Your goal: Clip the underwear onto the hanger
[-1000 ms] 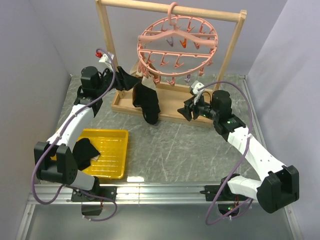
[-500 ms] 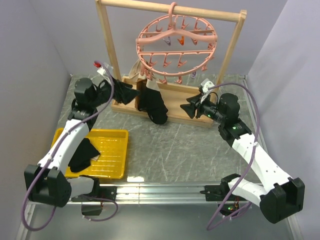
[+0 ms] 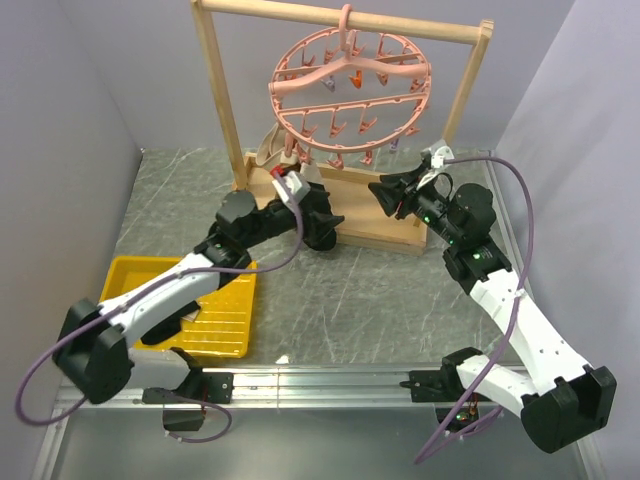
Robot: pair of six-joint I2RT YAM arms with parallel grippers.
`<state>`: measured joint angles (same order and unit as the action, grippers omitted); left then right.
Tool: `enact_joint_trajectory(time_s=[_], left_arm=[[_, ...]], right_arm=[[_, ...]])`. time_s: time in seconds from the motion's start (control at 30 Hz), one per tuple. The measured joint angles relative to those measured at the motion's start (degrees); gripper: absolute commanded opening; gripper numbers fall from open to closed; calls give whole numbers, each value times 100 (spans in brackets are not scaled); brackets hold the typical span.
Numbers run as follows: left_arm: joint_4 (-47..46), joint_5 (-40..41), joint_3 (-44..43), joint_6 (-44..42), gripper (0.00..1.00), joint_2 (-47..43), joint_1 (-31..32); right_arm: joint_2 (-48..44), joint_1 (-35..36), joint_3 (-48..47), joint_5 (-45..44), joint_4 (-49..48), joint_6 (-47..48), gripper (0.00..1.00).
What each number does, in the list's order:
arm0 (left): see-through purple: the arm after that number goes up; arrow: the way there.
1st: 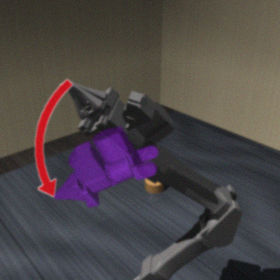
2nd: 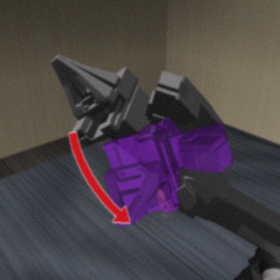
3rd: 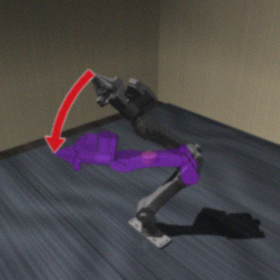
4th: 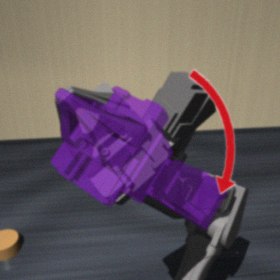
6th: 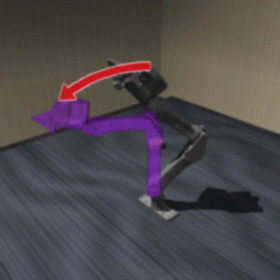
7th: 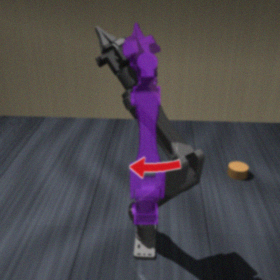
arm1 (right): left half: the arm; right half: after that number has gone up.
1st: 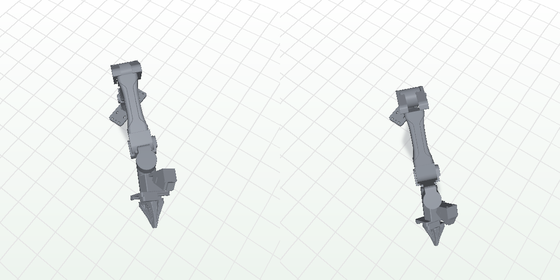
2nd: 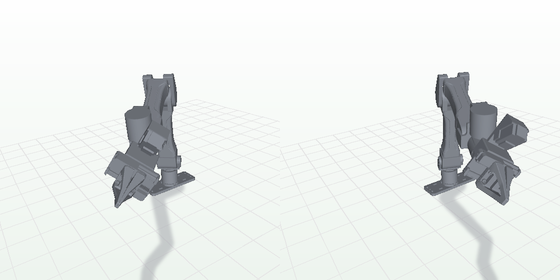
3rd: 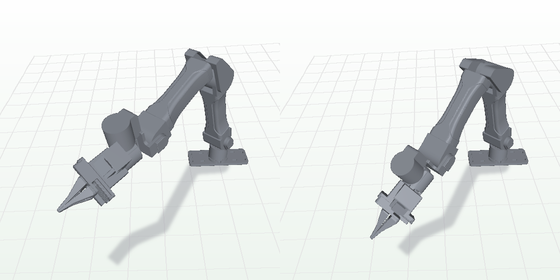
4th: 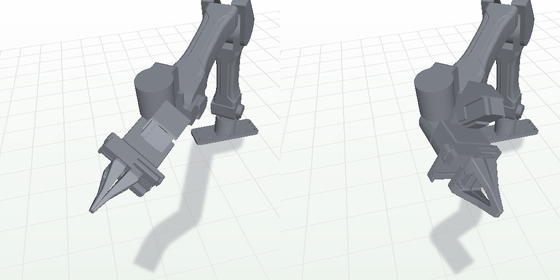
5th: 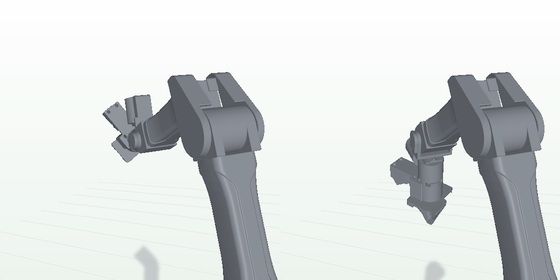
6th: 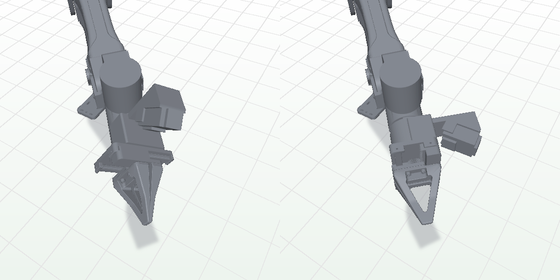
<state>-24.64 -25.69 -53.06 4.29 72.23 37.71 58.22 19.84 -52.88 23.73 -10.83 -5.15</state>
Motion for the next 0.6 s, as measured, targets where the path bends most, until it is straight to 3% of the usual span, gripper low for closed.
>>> enact_joint_trajectory(time_s=[0.3,0.6], left_arm=[[-1386,907,-466,-518,71,1443,459],[-2771,1576,-1095,-643,75,2323,634]], right_arm=[[111,-63,-341,-155,-74,-155,42],[142,-313,-874,-293,-46,-476,42]])
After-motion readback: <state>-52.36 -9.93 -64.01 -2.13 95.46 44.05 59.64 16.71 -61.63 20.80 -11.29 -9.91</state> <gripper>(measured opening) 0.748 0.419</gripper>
